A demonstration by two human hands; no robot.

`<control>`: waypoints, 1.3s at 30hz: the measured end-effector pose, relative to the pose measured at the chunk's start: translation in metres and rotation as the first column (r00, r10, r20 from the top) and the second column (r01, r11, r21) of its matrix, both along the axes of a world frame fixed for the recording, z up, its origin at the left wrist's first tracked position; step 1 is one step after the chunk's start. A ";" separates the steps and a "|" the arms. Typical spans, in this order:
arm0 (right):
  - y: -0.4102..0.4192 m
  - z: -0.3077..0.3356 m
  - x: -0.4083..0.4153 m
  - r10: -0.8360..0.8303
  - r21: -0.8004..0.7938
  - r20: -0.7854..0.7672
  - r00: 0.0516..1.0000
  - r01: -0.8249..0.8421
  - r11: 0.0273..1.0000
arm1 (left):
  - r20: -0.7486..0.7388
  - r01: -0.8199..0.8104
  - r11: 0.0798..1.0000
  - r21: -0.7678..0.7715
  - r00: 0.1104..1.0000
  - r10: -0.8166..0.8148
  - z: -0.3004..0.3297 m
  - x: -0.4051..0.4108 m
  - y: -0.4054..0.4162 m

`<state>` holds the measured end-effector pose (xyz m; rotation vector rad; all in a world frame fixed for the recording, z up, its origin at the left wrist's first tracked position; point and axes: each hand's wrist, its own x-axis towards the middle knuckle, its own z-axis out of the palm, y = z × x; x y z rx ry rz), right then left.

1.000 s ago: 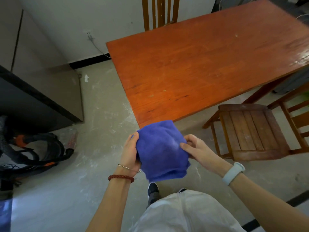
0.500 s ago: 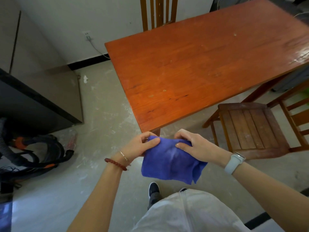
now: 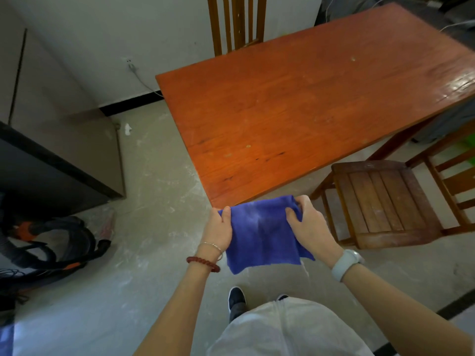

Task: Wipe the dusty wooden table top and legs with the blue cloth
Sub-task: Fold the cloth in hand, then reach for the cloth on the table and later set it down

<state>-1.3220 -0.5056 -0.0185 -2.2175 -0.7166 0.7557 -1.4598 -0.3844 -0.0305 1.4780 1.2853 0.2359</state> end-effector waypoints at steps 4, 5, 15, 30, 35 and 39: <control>0.015 0.006 -0.022 0.063 0.082 0.124 0.990 -0.073 0.994 | 0.183 -0.104 0.879 -0.465 0.960 0.211 0.003 0.014 -0.020; 0.017 0.006 -0.028 0.141 0.119 0.117 0.983 -0.155 0.981 | 0.266 -0.070 0.797 -0.600 0.922 0.282 0.005 0.014 -0.021; 0.015 -0.021 -0.015 0.034 0.198 0.096 0.995 -0.053 0.979 | 0.443 -0.062 0.611 -0.789 0.633 0.635 -0.025 0.006 0.007; 0.131 -0.055 0.021 0.085 -0.160 -0.097 0.992 -0.100 0.982 | -0.406 -0.100 0.983 0.152 0.901 0.154 -0.060 0.029 0.075; 0.090 -0.051 0.017 0.062 -0.075 0.068 0.996 -0.057 0.996 | -0.279 0.008 0.895 0.445 0.951 0.131 -0.048 0.025 0.058; 0.035 -0.039 0.036 0.094 -0.098 0.155 0.983 -0.079 0.992 | -0.289 0.283 0.735 0.617 0.950 -0.123 -0.034 0.049 0.030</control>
